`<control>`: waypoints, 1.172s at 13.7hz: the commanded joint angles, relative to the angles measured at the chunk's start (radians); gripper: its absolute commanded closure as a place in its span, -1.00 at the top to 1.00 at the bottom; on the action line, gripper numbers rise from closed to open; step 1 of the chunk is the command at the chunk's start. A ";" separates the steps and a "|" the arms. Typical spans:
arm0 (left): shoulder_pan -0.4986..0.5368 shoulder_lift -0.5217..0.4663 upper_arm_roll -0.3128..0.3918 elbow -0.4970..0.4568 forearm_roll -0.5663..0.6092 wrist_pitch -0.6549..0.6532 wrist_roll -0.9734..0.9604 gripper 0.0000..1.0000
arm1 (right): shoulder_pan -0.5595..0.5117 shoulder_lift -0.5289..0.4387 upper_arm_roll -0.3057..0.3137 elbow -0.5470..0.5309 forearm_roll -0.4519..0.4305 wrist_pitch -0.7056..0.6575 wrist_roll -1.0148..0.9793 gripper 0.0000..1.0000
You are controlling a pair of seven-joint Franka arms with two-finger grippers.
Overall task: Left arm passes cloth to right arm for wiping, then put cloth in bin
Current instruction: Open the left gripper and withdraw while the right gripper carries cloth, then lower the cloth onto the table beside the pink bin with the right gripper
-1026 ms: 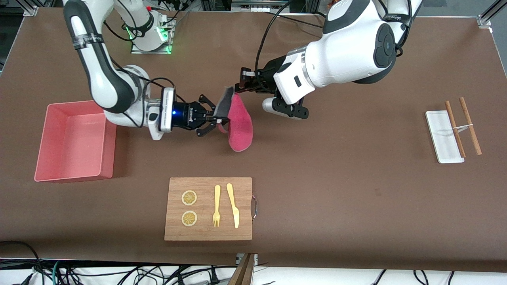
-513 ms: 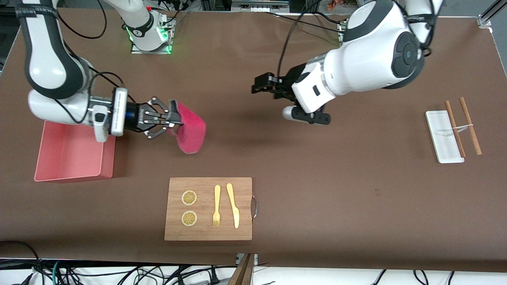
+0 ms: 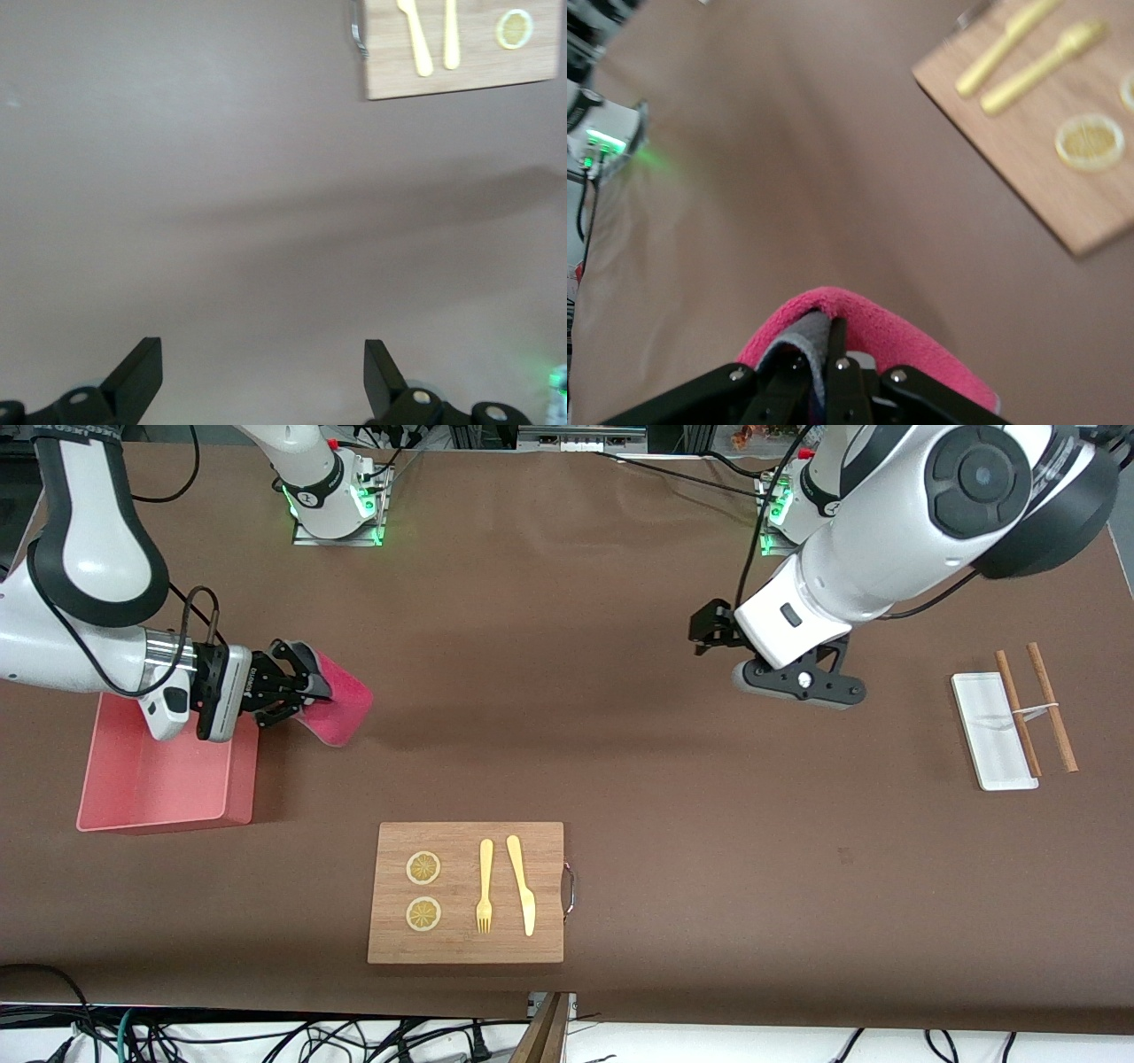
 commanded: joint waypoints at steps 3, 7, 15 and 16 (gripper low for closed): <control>0.078 -0.102 0.040 -0.040 0.099 -0.052 0.044 1.00 | 0.003 -0.038 0.022 0.009 -0.338 0.034 0.512 -1.00; 0.134 -0.303 0.185 -0.337 0.087 0.103 0.301 1.00 | 0.003 0.008 0.068 -0.002 -0.532 0.113 0.876 -1.00; 0.162 -0.337 0.237 -0.453 0.082 0.143 0.378 1.00 | 0.039 0.206 0.120 -0.075 -0.592 0.401 1.243 -1.00; 0.162 -0.337 0.237 -0.447 0.085 0.139 0.378 1.00 | 0.061 0.235 0.125 -0.075 -0.589 0.431 1.301 -1.00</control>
